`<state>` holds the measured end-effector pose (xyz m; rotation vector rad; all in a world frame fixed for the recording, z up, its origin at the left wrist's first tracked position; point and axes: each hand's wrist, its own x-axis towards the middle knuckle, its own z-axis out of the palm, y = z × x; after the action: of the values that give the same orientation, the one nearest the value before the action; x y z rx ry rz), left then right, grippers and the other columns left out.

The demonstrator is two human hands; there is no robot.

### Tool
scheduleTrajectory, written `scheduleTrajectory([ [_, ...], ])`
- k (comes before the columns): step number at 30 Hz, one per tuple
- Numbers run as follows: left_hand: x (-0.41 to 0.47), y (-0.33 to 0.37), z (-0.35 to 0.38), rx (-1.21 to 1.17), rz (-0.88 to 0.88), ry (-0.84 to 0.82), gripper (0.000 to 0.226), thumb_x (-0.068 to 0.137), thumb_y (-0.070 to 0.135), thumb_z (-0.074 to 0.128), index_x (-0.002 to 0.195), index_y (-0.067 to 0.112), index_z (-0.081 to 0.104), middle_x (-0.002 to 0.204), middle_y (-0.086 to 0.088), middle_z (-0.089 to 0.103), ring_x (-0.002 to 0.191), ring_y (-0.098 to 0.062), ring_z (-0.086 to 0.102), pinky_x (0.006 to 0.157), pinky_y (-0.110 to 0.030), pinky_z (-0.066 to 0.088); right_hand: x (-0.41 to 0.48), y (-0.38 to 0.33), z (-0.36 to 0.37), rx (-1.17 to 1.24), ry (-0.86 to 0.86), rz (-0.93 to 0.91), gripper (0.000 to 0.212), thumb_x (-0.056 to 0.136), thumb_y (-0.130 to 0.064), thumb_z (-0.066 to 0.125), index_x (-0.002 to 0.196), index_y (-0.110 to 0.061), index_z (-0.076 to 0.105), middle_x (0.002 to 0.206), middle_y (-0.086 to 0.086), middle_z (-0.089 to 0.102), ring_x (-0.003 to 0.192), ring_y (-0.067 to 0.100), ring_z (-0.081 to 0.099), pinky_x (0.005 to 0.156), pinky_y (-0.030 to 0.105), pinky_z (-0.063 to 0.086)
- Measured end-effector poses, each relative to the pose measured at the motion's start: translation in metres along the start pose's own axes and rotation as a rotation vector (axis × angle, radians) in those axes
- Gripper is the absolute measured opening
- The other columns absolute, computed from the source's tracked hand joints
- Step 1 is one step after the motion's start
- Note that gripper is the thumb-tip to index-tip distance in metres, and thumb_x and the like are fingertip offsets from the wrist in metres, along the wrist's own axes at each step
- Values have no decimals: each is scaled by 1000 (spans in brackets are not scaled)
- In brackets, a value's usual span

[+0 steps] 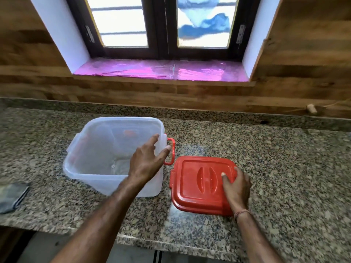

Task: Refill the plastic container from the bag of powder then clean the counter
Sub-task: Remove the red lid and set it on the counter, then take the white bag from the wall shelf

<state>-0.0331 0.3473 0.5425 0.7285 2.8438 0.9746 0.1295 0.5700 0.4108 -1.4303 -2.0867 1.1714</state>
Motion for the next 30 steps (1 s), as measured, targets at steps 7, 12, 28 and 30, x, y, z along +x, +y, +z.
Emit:
scheduleTrajectory([
  [7,11,-48,-75,46,18,233,58,92,54,66,140,23,60,138,-3,64,129,-23,58,99,-41,50,-25,-141,24,97,28,-430,46,94,-40,68,136,-21,61,132,8,64,111,19,62,90,36,53],
  [12,23,-121,-149,36,-7,336,51,89,50,67,132,23,65,131,1,67,121,-23,63,95,-37,51,-66,-256,71,191,-49,-614,38,90,-35,74,125,-22,68,113,1,70,94,16,67,88,29,54],
  [28,73,-339,-493,320,-69,625,56,88,57,65,135,26,62,133,5,65,122,-21,62,94,-38,53,-249,-603,305,183,-253,-1118,37,91,-57,62,121,-36,62,112,-7,69,97,16,69,84,39,57],
  [30,86,-349,-540,333,-71,706,58,85,59,63,133,27,63,133,6,66,124,-21,62,98,-38,52,-259,-656,326,188,-245,-1185,33,91,-54,64,119,-35,63,112,-9,68,99,17,69,86,38,56],
])
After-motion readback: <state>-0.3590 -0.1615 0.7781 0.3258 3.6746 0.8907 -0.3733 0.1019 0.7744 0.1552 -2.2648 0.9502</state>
